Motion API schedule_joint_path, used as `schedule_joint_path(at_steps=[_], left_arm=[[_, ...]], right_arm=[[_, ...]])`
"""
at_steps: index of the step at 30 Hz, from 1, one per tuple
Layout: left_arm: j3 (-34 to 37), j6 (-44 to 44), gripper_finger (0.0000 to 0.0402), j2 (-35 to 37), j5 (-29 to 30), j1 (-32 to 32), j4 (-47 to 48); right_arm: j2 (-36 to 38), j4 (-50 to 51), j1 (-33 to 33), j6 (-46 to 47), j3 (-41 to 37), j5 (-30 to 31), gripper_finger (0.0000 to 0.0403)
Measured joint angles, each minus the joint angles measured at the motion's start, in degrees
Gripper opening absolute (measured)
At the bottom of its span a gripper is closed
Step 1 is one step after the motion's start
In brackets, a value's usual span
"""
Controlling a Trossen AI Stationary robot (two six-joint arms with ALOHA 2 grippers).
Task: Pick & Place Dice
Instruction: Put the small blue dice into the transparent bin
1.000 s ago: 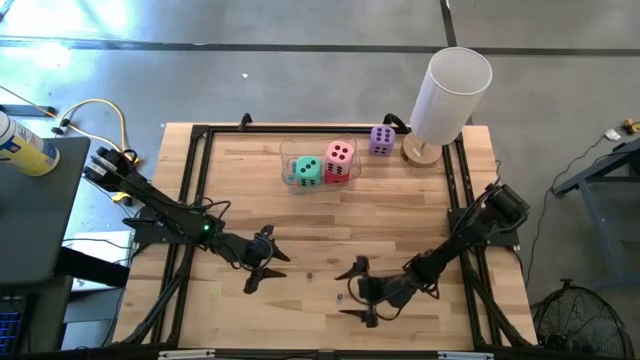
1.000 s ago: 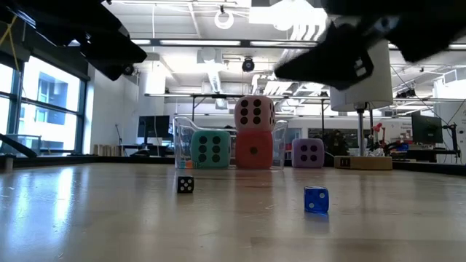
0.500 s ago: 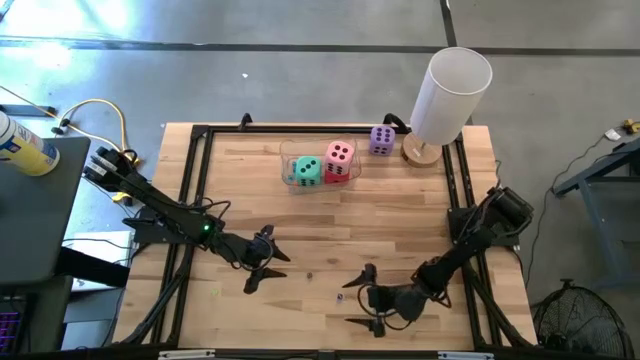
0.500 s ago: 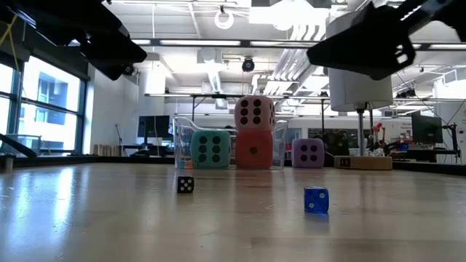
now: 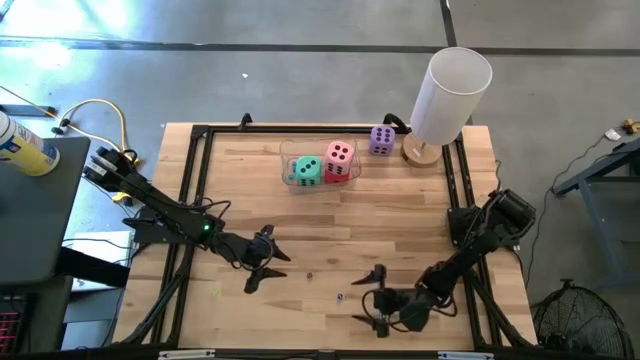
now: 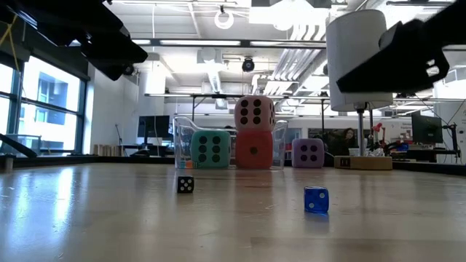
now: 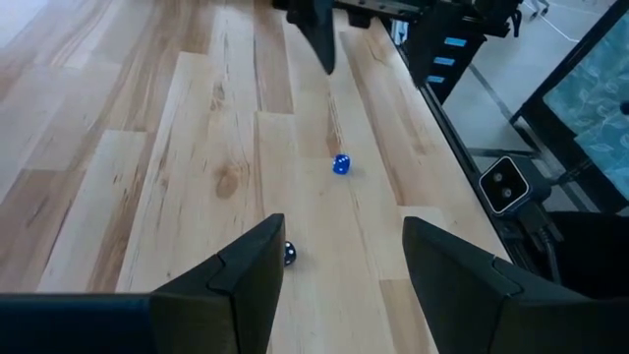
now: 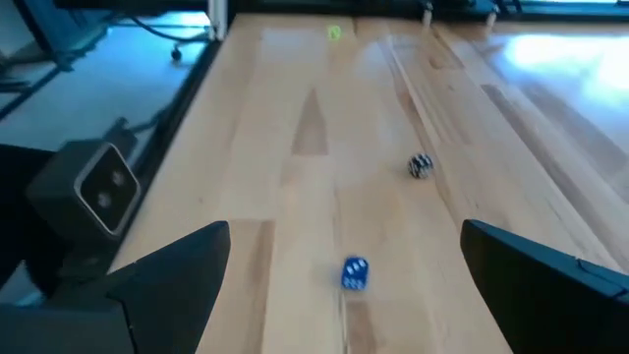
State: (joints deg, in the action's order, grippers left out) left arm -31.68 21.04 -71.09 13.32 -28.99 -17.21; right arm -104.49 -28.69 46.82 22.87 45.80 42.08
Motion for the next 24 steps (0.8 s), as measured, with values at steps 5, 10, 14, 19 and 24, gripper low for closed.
schedule_joint_path(at_steps=[5, 10, 14, 19, 24], left_arm=[[0.00, 0.02, 0.0202, 0.01, 0.07, -0.63, 0.00], [0.00, 0.01, 0.0202, 0.01, 0.04, -1.20, 0.00], [0.00, 0.12, 0.0202, 0.00, 0.04, -1.20, 0.00], [0.00, 1.77, 0.0202, 0.00, -0.04, -1.29, 0.00], [0.00, 1.81, 0.0202, 0.00, -0.04, -1.33, 0.02]], right_arm=[[0.00, 2.75, -0.43, 2.54, 0.00, -0.22, 0.0396], [0.00, 3.49, -0.43, 1.92, 0.00, -0.68, 0.0396], [-2.55, 3.03, -0.43, 2.80, 0.02, -1.83, 0.0396], [-8.95, -2.33, -0.81, 2.80, 0.02, 0.57, 0.0396], [-11.49, -4.13, -3.03, 3.23, 0.02, 1.02, 0.0396]])
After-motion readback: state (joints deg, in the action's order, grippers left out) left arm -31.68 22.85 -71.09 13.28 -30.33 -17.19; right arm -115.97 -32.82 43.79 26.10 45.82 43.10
